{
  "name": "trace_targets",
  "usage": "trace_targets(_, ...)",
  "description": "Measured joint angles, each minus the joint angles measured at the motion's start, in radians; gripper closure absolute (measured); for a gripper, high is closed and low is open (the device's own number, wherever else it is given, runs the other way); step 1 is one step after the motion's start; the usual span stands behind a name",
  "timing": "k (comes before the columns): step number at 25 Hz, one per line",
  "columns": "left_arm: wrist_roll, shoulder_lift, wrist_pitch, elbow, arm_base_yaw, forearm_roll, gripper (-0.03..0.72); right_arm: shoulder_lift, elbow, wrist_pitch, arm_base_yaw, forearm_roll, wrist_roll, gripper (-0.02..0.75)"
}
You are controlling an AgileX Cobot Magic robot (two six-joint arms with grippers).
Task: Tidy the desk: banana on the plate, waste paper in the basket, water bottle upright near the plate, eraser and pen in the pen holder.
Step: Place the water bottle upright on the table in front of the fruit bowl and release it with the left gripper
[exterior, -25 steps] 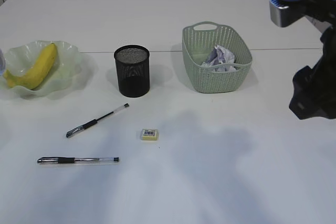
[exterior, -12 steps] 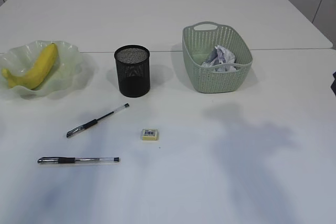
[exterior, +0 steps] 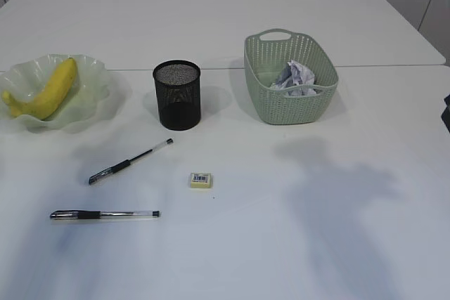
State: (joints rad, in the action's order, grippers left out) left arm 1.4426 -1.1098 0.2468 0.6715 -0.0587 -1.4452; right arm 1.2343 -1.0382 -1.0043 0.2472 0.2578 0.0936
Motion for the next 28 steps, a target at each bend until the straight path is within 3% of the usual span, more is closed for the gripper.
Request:
trace_targets(5,0.348,-0.099,0.087,0.000,0.000,-0.267,0.321,0.000,0.000,0.002,0.000,0.000,0.002,0.235)
trace_targets(8,0.488,-0.156,0.173,0.000,0.000,-0.314,0.321,0.000,0.000,0.004,0.000,0.000,0.002,0.235)
trace_targets(22,0.751,-0.434,0.431,0.002,-0.002,-0.318,0.321,0.000,0.000,0.006,0.000,-0.002,-0.002,0.236)
trace_targets(28,0.787,-0.531,0.566,0.069,-0.058,-0.317,0.321,0.000,0.000,0.004,0.000,-0.002,-0.004,0.236)
